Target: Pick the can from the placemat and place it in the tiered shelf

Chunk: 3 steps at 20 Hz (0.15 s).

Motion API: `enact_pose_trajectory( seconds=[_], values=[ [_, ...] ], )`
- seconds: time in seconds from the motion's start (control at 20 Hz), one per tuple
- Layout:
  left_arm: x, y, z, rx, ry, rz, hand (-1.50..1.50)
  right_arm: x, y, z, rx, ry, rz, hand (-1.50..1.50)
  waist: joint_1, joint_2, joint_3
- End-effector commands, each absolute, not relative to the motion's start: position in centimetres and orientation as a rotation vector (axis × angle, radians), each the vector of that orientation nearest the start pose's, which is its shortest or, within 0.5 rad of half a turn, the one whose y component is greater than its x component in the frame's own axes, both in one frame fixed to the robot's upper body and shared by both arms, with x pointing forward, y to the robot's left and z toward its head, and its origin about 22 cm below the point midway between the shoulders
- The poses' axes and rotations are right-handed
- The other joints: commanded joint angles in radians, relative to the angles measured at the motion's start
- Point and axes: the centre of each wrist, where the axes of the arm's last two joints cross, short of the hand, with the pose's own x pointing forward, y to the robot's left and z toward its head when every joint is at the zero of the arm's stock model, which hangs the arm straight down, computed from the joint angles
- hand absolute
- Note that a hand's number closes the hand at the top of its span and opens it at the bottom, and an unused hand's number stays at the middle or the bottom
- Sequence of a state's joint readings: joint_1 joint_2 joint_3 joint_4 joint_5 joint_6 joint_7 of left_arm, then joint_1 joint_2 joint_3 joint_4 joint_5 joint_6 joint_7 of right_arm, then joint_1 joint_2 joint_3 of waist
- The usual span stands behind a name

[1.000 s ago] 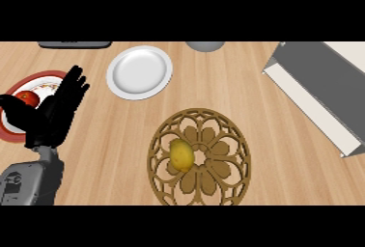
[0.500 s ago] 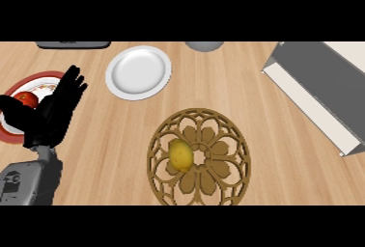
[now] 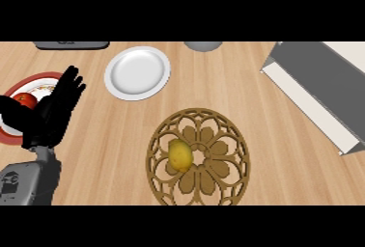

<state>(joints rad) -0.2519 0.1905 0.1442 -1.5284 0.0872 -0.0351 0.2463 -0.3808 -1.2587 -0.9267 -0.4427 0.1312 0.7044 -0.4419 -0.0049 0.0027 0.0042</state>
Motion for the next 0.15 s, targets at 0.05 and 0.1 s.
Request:
enact_pose_trajectory(
  seconds=[0.05, 0.1],
  values=[
    [29.9, 28.5, 7.4, 0.067, -1.52, -0.041, 0.0, 12.5, -65.5, 24.4, -0.645, -1.785, 0.218, -1.5, -0.002, -0.001, 0.0],
    [29.2, 27.7, 7.3, 0.099, -1.527, -0.041, 0.0, 12.0, -65.5, 23.8, -0.645, -1.769, 0.239, -1.5, -0.006, -0.005, -0.001]
  ],
)
